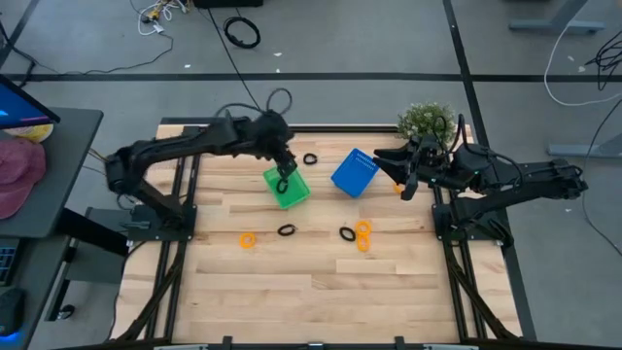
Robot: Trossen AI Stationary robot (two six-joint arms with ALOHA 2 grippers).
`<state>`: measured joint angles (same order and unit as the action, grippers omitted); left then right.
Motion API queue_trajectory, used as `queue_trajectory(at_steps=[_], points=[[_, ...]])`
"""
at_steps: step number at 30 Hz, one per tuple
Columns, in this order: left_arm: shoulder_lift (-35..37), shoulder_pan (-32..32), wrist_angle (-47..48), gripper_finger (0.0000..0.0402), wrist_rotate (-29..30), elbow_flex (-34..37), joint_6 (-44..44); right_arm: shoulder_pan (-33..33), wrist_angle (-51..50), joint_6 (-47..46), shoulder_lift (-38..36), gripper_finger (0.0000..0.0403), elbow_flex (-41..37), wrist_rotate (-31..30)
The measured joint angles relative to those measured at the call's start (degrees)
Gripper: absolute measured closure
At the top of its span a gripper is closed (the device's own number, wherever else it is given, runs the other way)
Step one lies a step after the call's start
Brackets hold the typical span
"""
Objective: Sort spring keychains
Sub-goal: Put the black spring keychain into the green bin
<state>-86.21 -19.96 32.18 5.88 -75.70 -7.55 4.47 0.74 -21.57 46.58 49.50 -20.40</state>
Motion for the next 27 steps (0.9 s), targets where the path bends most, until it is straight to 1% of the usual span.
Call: queue_trajectory(at_steps=[2, 5, 8, 11, 12, 14, 19, 21, 23, 24, 25, 27], points=[[3.3, 2.1, -7.3, 0.022, -0.2, 0.4, 3.6, 0.0, 0.0, 0.1, 0.0, 0.0262, 0.0, 0.0], [7.9, 6.0, -22.9, 0.0237, 0.4, 1.6, 7.7, 0.0, 0.0, 0.4, 0.0, 0.0262, 0.0, 0.0], [10.6, 8.3, -37.3, 0.0258, 1.6, 3.4, 7.3, 0.0, 0.0, 1.0, 0.0, 0.0262, 0.0, 0.0], [11.5, 8.1, -46.4, 0.0281, -1.5, 6.3, 4.8, 0.0, 0.0, 1.1, 0.0, 0.0262, 0.0, -0.1], [11.6, 7.7, -48.2, 0.029, -2.6, 7.5, 3.8, 0.0, 0.0, 1.1, 0.0, 0.0262, 0.0, -0.1], [11.6, 7.1, -48.6, 0.0308, -3.2, 9.7, 1.7, 0.0, 0.0, 1.1, 0.0, 0.0262, 0.0, -0.1], [11.6, 6.2, -48.7, 0.035, -1.3, 12.1, -2.5, 0.0, 0.1, 1.1, 0.0, 0.0262, 0.0, -0.1], [11.6, 6.4, -48.7, 0.0361, 1.8, 12.1, -2.1, 0.0, 0.1, 1.1, 0.0, 0.0262, 0.0, -0.1], [11.1, 7.0, -48.6, 0.0368, 8.4, 11.8, -2.1, 0.0, 0.1, 1.1, 0.0, 0.0262, 0.0, -0.1], [10.4, 7.5, -48.6, 0.037, 12.2, 11.2, -2.3, 0.0, 0.1, 1.1, 0.0, 0.0262, 0.0, -0.1], [9.6, 7.9, -48.1, 0.0371, 14.7, 10.4, -2.1, 0.0, 0.1, 1.1, 0.0, 0.0262, 0.0, -0.1], [7.2, 8.7, -48.0, 0.0371, 17.7, 7.3, -0.5, 0.0, 0.1, 1.1, 0.0, 0.0262, 0.0, -0.1]])
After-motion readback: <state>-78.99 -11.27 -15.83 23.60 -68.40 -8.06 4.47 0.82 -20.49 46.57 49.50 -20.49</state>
